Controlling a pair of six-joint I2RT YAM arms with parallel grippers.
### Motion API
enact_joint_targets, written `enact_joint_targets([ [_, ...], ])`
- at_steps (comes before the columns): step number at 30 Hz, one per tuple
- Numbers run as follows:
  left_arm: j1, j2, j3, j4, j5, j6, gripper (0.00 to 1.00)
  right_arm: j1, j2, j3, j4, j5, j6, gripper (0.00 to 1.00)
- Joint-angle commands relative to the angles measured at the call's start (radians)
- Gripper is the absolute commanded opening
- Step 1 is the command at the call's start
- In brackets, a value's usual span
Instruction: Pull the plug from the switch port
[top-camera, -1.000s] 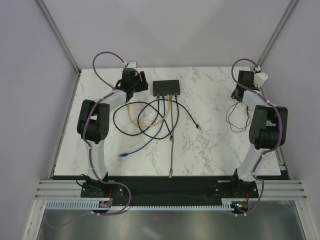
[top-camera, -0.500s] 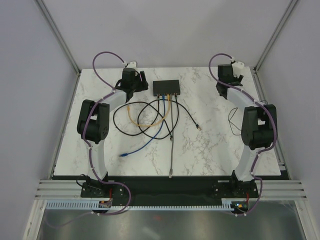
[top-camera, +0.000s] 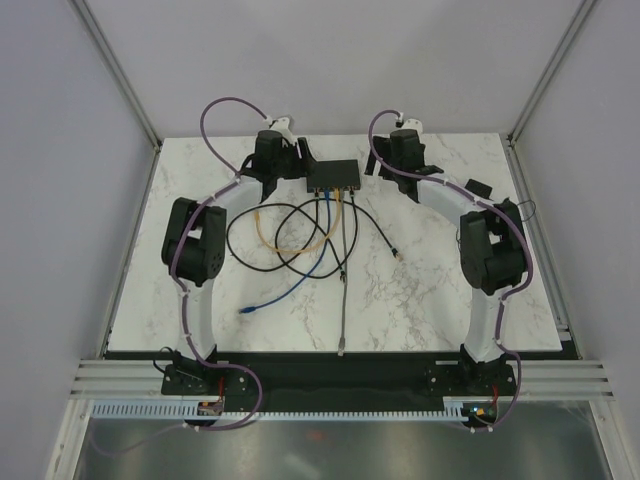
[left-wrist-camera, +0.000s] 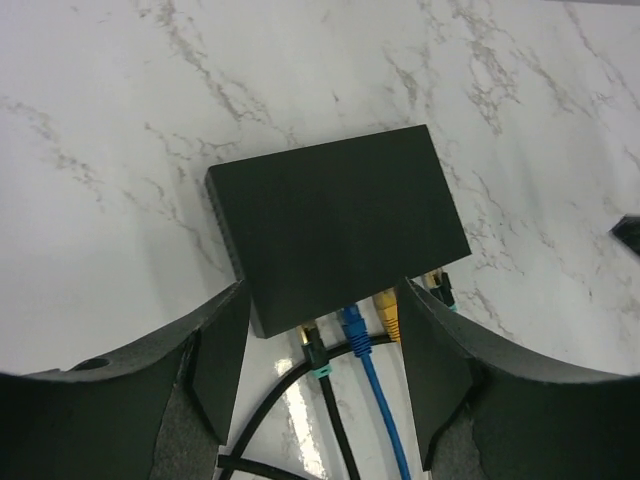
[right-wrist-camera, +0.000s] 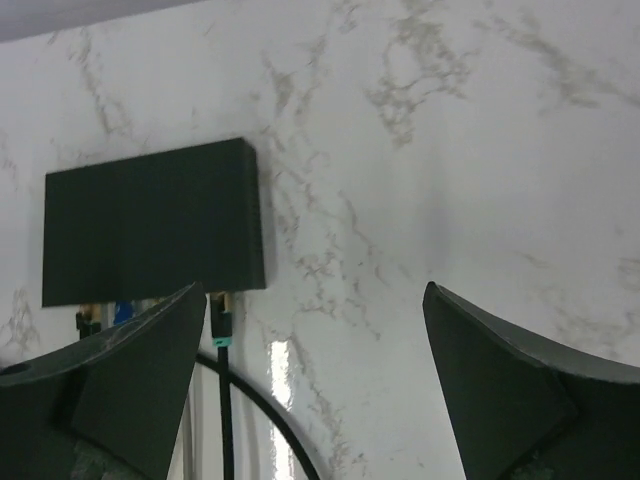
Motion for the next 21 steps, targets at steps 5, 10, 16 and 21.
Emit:
enact_joint_targets([
  [5,-0.037,0.052,0.112,0.03,0.104,0.04,0.67,0.011,-0.005,-0.13,0.229,-0.291,0.064,0.98],
  [10,-0.048,0.086,0.167,-0.019,0.114,0.064,0.65,0.0,0.069,-0.104,0.209,-0.357,0.169,0.98],
  [16,-0.076,0.101,0.195,-0.053,0.111,0.096,0.65,-0.011,0.046,-0.237,0.358,-0.481,0.242,0.98],
  [21,-0.097,0.121,0.243,-0.099,0.096,0.144,0.63,-0.038,0.059,-0.345,0.588,-0.58,0.352,0.9],
])
